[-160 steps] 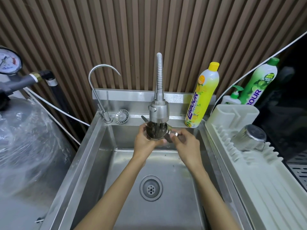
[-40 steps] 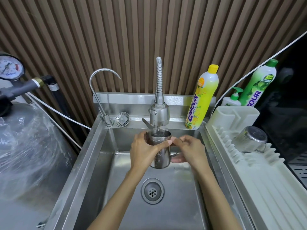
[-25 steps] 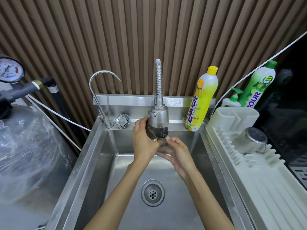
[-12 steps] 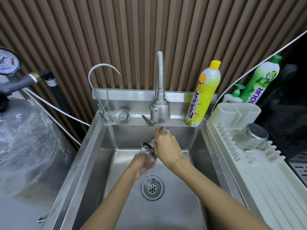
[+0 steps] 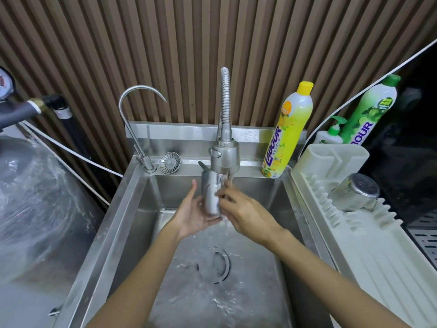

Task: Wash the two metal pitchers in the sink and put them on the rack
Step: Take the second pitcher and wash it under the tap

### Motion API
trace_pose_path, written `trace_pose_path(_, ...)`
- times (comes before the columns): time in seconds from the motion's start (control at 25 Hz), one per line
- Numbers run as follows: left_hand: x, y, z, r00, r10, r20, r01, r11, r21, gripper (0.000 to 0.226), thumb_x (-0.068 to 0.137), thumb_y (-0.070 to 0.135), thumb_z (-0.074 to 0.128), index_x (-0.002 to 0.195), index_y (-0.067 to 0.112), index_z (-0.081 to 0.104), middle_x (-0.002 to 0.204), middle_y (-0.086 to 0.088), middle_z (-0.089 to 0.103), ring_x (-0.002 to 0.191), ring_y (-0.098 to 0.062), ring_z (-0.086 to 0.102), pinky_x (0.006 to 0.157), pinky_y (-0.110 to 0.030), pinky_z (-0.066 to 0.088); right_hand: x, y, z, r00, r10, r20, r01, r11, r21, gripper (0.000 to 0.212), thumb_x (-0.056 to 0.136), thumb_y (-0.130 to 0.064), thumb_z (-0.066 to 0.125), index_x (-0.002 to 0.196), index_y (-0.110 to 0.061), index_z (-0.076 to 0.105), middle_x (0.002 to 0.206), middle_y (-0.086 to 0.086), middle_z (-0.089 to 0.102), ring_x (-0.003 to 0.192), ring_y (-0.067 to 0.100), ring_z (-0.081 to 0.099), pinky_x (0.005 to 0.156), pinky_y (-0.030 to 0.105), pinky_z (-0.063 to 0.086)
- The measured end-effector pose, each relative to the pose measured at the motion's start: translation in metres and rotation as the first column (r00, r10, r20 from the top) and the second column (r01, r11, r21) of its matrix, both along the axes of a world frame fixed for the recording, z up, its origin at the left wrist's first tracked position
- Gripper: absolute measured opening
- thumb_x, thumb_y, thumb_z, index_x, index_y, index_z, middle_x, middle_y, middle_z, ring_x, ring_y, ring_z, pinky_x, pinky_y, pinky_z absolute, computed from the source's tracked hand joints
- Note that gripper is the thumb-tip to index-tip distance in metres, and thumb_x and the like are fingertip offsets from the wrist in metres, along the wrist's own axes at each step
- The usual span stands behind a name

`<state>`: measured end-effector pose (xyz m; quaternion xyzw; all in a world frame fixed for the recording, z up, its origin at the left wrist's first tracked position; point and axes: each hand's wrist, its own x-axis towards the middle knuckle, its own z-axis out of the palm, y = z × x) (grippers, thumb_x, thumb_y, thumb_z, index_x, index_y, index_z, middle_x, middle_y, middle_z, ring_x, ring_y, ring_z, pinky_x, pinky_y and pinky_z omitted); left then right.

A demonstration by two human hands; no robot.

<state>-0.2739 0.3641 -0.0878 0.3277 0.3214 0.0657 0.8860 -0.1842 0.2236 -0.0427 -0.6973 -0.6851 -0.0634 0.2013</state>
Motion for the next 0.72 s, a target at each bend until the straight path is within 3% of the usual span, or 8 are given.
trace_pose_path(0.16,-0.004,-0.014,0.018,0.976,-0.202,-0.086,0.220,0.917,0.333,0.059,0.074,0.069,0.043,0.106,0.026,0.067,0.098,0.001,0.073,0.089,-0.014,0.067,0.089,-0.040,0.053,-0.003,-0.015,-0.007,0.995,0.086,-0.046,-0.087,0.996,-0.016,0.011,0.081,-0.005,0.059,0.078,-0.010,0.049,0.124,0.012,0.057,0.125,0.028,0.052,0.073,0.024,0.044)
trace_pose_path(0.24,-0.005,-0.027,0.022,0.979,-0.180,-0.092,0.202,0.882,0.425,0.053,0.074,0.061,0.052,0.111,0.027,0.065,0.097,0.003,0.073,0.083,-0.009,0.069,0.074,-0.030,0.057,-0.007,-0.021,0.000,0.952,-0.007,-0.306,0.002,1.000,-0.017,0.011,0.080,-0.011,0.056,0.090,-0.013,0.050,0.140,0.004,0.039,0.124,0.017,0.050,0.086,0.017,0.043)
trace_pose_path(0.28,-0.004,-0.032,0.022,0.987,-0.142,-0.076,0.161,0.873,0.460,0.050,0.076,0.058,0.053,0.115,0.027,0.063,0.098,0.004,0.073,0.083,-0.007,0.070,0.070,-0.028,0.057,-0.010,-0.022,0.006,0.892,-0.062,-0.448,0.051,0.998,-0.038,0.026,0.077,-0.012,0.056,0.102,-0.016,0.050,0.143,-0.002,0.032,0.127,0.005,0.042,0.093,0.009,0.036)
trace_pose_path(0.36,-0.005,-0.041,0.022,0.997,-0.059,-0.051,0.077,0.832,0.549,0.051,0.078,0.058,0.054,0.121,0.031,0.058,0.109,0.008,0.071,0.094,-0.003,0.068,0.081,-0.030,0.055,-0.013,-0.019,0.017,0.733,-0.178,-0.656,0.164,0.983,-0.084,0.053,0.074,-0.018,0.061,0.124,-0.021,0.043,0.139,-0.013,0.030,0.125,-0.006,0.033,0.098,0.000,0.024)
trace_pose_path(0.44,-0.011,-0.045,0.019,0.998,-0.023,-0.059,0.057,0.740,0.670,0.051,0.080,0.060,0.052,0.123,0.031,0.054,0.122,0.010,0.063,0.107,-0.001,0.060,0.095,-0.028,0.046,-0.009,-0.008,0.023,0.541,-0.343,-0.768,0.254,0.937,-0.240,0.068,0.076,-0.040,0.068,0.134,-0.025,0.036,0.131,-0.015,0.039,0.122,0.002,0.039,0.103,0.015,0.032)
trace_pose_path(0.52,-0.020,-0.050,0.012,0.996,-0.019,-0.089,0.079,0.678,0.731,0.046,0.085,0.056,0.045,0.120,0.028,0.052,0.121,0.010,0.059,0.109,0.004,0.054,0.086,-0.013,0.041,-0.006,0.008,0.025,0.365,-0.504,-0.783,0.233,0.864,-0.447,0.084,0.062,-0.058,0.074,0.131,-0.027,0.039,0.128,-0.010,0.052,0.117,0.012,0.052,0.100,0.036,0.046)
trace_pose_path(0.6,-0.032,-0.051,0.006,0.997,-0.012,-0.073,0.058,0.741,0.669,0.031,0.089,0.051,0.040,0.112,0.035,0.052,0.115,0.014,0.060,0.101,0.012,0.056,0.076,-0.005,0.044,-0.011,0.021,0.021,0.402,-0.537,-0.741,0.211,0.842,-0.496,0.086,0.056,-0.057,0.078,0.128,-0.025,0.044,0.127,-0.004,0.057,0.113,0.015,0.056,0.098,0.036,0.047)
trace_pose_path(0.72,-0.049,-0.037,0.000,0.999,-0.042,0.008,0.030,0.830,0.558,0.045,0.079,0.055,0.043,0.119,0.036,0.048,0.130,0.006,0.056,0.114,0.001,0.056,0.099,-0.022,0.044,-0.021,0.033,0.015,0.395,-0.447,-0.802,0.152,0.893,-0.423,0.082,0.059,-0.047,0.081,0.128,-0.024,0.044,0.122,-0.004,0.057,0.111,0.013,0.055,0.099,0.030,0.045)
